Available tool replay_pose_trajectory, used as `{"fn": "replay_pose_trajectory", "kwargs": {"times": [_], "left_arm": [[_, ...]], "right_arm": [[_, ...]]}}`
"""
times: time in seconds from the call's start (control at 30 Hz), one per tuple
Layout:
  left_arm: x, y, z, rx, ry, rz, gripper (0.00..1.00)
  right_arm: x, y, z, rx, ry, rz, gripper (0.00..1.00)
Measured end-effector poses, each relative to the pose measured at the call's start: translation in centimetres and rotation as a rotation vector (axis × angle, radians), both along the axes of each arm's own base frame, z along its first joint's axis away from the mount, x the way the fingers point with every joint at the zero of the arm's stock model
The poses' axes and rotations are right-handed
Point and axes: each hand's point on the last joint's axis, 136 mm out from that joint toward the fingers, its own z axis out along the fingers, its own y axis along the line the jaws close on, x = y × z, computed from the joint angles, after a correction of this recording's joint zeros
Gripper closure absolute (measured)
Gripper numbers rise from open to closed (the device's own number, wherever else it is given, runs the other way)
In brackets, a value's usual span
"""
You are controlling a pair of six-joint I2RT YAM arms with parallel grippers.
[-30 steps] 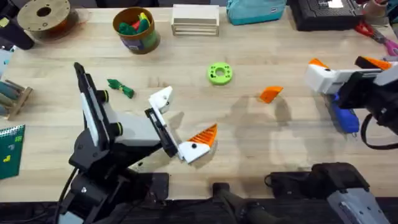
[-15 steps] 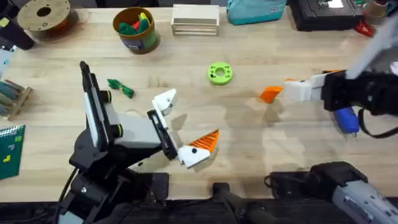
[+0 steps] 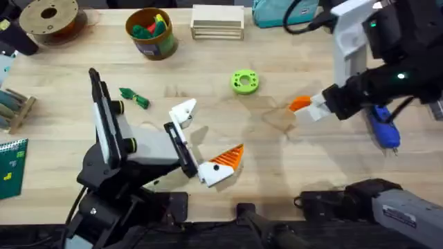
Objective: Pick up the gripper from the table and insert it into the empty holder that is missing its gripper. Then pick up a screw, insert it into the mounting hole, and use the screwdriver to tighten it. Finally, clean up the table by picking up the vegetable and placing it into the bucket.
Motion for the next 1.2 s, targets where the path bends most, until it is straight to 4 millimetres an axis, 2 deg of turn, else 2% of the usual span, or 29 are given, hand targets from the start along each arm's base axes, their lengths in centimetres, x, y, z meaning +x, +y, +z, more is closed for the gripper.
{"fn": "replay_pose_trajectory", "kwargs": {"times": [0.07,0.1,0.13,0.33,0.43,0.47,0.9,1.1,1.2], "left_arm": [[0.0,0.0,0.0,0.000,0.000,0.000,0.015],[0.0,0.0,0.0,0.000,0.000,0.000,0.015],[0.0,0.0,0.0,0.000,0.000,0.000,0.015],[0.0,0.0,0.0,0.000,0.000,0.000,0.015],[0.0,0.0,0.0,0.000,0.000,0.000,0.015],[0.0,0.0,0.0,0.000,0.000,0.000,0.015],[0.0,0.0,0.0,0.000,0.000,0.000,0.015],[0.0,0.0,0.0,0.000,0.000,0.000,0.015],[0.0,0.0,0.0,0.000,0.000,0.000,0.016]], "right_arm": [[0.6,0.1,-0.4,-0.009,-0.001,0.029,0.010],[1.8,0.2,-1.0,-0.034,-0.021,0.087,0.010],[2.2,-0.2,-1.2,-0.063,-0.027,0.097,0.012],[2.5,-0.3,-1.4,-0.077,-0.028,0.102,0.091],[2.6,-0.2,-1.7,-0.074,-0.018,0.106,0.177],[2.6,-0.2,-2.2,-0.077,0.003,0.108,0.255],[2.7,0.1,-2.9,-0.070,0.026,0.118,0.369],[2.9,0.6,-3.6,-0.070,0.043,0.133,0.469],[2.9,0.6,-3.6,-0.069,0.043,0.132,0.557]]}}
